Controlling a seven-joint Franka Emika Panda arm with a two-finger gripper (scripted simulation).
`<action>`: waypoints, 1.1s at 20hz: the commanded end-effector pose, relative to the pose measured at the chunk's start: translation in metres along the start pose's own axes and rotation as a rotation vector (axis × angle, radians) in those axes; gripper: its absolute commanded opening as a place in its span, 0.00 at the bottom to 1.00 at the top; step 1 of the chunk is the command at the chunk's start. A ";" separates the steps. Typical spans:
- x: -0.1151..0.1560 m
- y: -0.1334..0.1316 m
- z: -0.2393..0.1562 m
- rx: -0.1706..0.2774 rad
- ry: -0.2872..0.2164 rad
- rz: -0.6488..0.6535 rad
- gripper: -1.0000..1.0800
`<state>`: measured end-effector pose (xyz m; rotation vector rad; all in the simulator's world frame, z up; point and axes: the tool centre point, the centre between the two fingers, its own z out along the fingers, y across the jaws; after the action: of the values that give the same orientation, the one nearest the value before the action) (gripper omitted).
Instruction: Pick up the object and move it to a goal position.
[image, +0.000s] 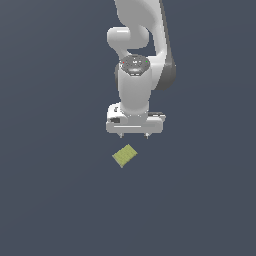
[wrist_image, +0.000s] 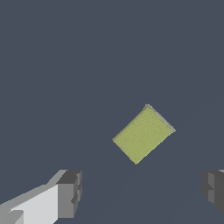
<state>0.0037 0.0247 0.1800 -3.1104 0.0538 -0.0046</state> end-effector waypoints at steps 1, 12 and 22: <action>0.000 0.001 0.003 0.001 -0.001 0.021 0.96; 0.002 0.011 0.036 0.000 -0.003 0.230 0.96; 0.002 0.027 0.082 -0.012 -0.001 0.529 0.96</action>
<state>0.0057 0.0024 0.1044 -3.0163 0.7977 0.0099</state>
